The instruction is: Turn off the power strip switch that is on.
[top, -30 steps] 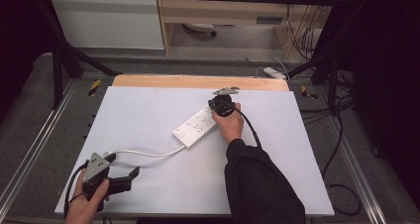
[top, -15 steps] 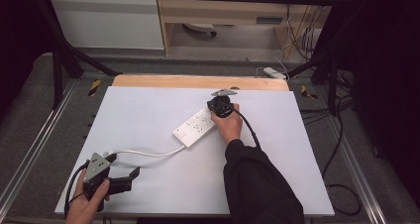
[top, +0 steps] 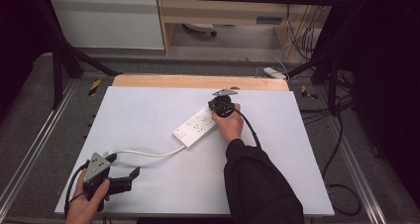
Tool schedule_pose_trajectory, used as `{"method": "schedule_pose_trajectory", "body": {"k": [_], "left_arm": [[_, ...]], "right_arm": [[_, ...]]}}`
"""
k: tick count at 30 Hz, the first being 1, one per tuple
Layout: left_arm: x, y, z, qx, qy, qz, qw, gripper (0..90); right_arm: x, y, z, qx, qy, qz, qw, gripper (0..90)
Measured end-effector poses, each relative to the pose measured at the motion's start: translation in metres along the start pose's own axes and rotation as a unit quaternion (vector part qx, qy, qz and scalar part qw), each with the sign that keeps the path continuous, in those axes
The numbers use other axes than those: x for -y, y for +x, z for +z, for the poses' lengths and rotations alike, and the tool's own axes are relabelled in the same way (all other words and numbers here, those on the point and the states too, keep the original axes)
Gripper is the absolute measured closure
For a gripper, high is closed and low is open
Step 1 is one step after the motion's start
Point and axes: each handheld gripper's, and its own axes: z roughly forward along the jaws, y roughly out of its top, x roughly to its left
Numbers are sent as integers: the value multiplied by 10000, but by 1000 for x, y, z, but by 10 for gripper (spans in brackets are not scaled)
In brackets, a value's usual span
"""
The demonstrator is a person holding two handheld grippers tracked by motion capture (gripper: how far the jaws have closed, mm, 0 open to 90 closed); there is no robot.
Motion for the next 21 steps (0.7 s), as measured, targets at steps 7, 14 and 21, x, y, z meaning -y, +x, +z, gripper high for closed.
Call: {"method": "schedule_pose_trajectory", "body": {"k": [7,14,21], "left_arm": [[0,0,0,6,25,21,10000,53],[0,-1,1,10,31,25,10000,53],[0,-1,1,11,45,18,10000,53]], "right_arm": [[0,0,0,-2,-6,-15,10000,900],[1,1,0,4,-12,-33,10000,900],[2,1,2,12,-96,-42,9999,900]]}}
